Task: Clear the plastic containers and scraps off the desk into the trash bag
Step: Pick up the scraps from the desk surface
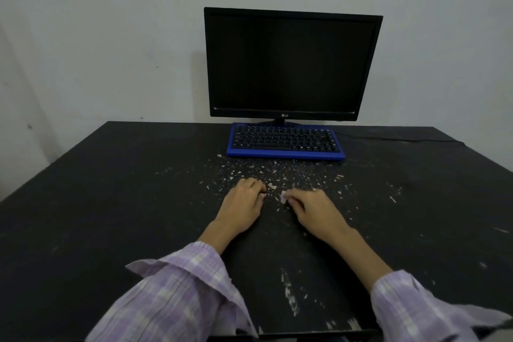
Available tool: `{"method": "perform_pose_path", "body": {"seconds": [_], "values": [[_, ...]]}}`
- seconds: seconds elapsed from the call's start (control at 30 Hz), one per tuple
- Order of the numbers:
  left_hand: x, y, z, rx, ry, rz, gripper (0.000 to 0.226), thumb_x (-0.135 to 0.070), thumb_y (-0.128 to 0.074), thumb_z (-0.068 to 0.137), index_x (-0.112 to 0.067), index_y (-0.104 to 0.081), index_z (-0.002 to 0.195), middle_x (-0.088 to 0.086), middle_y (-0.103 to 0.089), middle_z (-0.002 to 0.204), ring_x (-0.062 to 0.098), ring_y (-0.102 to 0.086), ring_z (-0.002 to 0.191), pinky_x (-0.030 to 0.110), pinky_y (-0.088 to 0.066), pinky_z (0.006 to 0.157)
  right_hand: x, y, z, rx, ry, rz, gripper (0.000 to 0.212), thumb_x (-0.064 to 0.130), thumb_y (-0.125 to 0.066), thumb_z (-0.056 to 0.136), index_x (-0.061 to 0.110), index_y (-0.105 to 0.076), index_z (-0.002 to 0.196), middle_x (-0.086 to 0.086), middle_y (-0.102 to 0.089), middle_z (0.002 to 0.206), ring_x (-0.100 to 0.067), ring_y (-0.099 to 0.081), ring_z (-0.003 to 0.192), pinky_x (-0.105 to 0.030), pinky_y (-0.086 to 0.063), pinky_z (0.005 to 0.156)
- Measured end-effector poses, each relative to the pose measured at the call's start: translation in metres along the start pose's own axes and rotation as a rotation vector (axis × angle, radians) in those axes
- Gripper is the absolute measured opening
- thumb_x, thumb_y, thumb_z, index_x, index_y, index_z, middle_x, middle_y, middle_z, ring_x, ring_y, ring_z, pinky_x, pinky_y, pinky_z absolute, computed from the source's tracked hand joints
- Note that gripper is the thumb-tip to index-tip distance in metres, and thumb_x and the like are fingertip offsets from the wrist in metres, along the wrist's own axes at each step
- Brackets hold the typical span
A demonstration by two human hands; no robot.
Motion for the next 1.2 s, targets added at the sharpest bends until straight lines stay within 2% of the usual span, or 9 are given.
{"method": "perform_pose_path", "body": {"seconds": [0.07, 0.13, 0.37, 0.53, 0.67, 0.83, 0.93, 1.03, 1.2], "values": [[-0.001, -0.001, -0.002, -0.012, -0.022, 0.022, 0.028, -0.022, -0.042, 0.097, -0.014, -0.053, 0.121, 0.003, -0.053, 0.123, 0.018, -0.047, 0.113, 0.032, -0.043, 0.095, 0.013, -0.01, -0.009, 0.049, 0.09, -0.011, 0.03, 0.026, -0.047, 0.098, 0.024, -0.058, 0.126, 0.004, -0.059, 0.132, -0.01, -0.055, 0.121, -0.027, -0.045, 0.102], [-0.001, -0.002, -0.003, -0.021, -0.03, 0.034, 0.029, -0.022, -0.04, 0.097, -0.014, -0.052, 0.123, 0.003, -0.053, 0.125, 0.018, -0.047, 0.115, 0.032, -0.042, 0.098, 0.015, -0.013, -0.016, 0.105, 0.1, 0.0, 0.037, 0.033, -0.042, 0.099, 0.025, -0.05, 0.134, 0.009, -0.046, 0.144, -0.005, -0.038, 0.135, -0.028, -0.034, 0.111], [-0.002, -0.004, -0.003, -0.025, -0.03, 0.04, 0.03, -0.021, -0.039, 0.097, -0.015, -0.05, 0.125, 0.003, -0.052, 0.126, 0.017, -0.047, 0.115, 0.032, -0.041, 0.099, -0.004, -0.028, -0.008, 0.244, -0.079, -0.124, 0.065, 0.049, -0.025, 0.099, 0.014, -0.01, 0.152, -0.001, -0.008, 0.16, -0.012, -0.003, 0.147, -0.03, -0.005, 0.119], [-0.001, -0.004, -0.005, -0.023, -0.034, 0.042, 0.03, -0.019, -0.04, 0.097, -0.013, -0.051, 0.124, 0.004, -0.053, 0.125, 0.018, -0.047, 0.114, 0.032, -0.041, 0.098, 0.027, -0.037, -0.035, 0.323, 0.1, -0.077, 0.074, 0.061, -0.011, 0.089, 0.024, -0.003, 0.152, 0.012, 0.002, 0.159, 0.003, 0.009, 0.143, -0.017, 0.008, 0.114], [-0.001, -0.005, -0.004, -0.019, -0.036, 0.047, 0.029, -0.02, -0.04, 0.097, -0.014, -0.051, 0.123, 0.003, -0.053, 0.124, 0.018, -0.047, 0.113, 0.032, -0.042, 0.097, 0.012, -0.021, -0.052, 0.348, 0.079, -0.098, 0.065, 0.057, -0.013, 0.093, 0.031, -0.003, 0.151, 0.023, 0.003, 0.154, 0.01, 0.007, 0.14, -0.019, 0.002, 0.118], [-0.002, -0.004, -0.004, -0.016, -0.03, 0.05, 0.03, -0.021, -0.039, 0.097, -0.014, -0.05, 0.124, 0.003, -0.053, 0.124, 0.017, -0.048, 0.113, 0.031, -0.041, 0.097, 0.001, -0.028, -0.029, 0.301, -0.065, -0.123, 0.078, 0.064, -0.01, 0.088, 0.02, -0.003, 0.152, 0.008, 0.0, 0.16, -0.003, 0.006, 0.145, -0.023, 0.004, 0.117], [-0.003, -0.003, -0.006, -0.008, -0.037, 0.051, 0.031, -0.02, -0.039, 0.097, -0.014, -0.05, 0.125, 0.003, -0.052, 0.126, 0.017, -0.047, 0.114, 0.03, -0.04, 0.098, 0.019, -0.036, -0.033, 0.286, -0.013, -0.121, 0.09, 0.071, -0.001, 0.078, 0.02, -0.002, 0.152, 0.007, 0.003, 0.159, -0.003, 0.009, 0.144, -0.022, 0.008, 0.116], [-0.003, -0.003, -0.007, 0.013, -0.043, 0.047, 0.033, -0.02, -0.039, 0.097, -0.015, -0.048, 0.129, 0.002, -0.05, 0.13, 0.015, -0.047, 0.118, 0.028, -0.038, 0.102, 0.029, -0.031, -0.052, 0.313, 0.082, -0.072, 0.079, 0.068, -0.007, 0.084, 0.028, -0.002, 0.152, 0.018, 0.006, 0.157, 0.008, 0.012, 0.14, -0.012, 0.013, 0.11], [0.0, 0.003, -0.021, 0.025, -0.011, 0.1, 0.039, -0.026, -0.035, 0.099, -0.015, -0.044, 0.135, 0.002, -0.046, 0.137, 0.015, -0.044, 0.125, 0.028, -0.034, 0.108, 0.006, -0.011, -0.053, 0.302, 0.011, -0.028, 0.076, 0.066, -0.003, 0.083, 0.032, -0.014, 0.15, 0.022, -0.006, 0.156, 0.011, 0.001, 0.141, -0.021, -0.002, 0.119]]}}
Point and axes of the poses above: each hand's wrist, its own z-axis towards the middle knuckle, its own y-axis out of the back of the hand, x = y × z, the point moved 8 cm from there along z, towards the middle knuckle
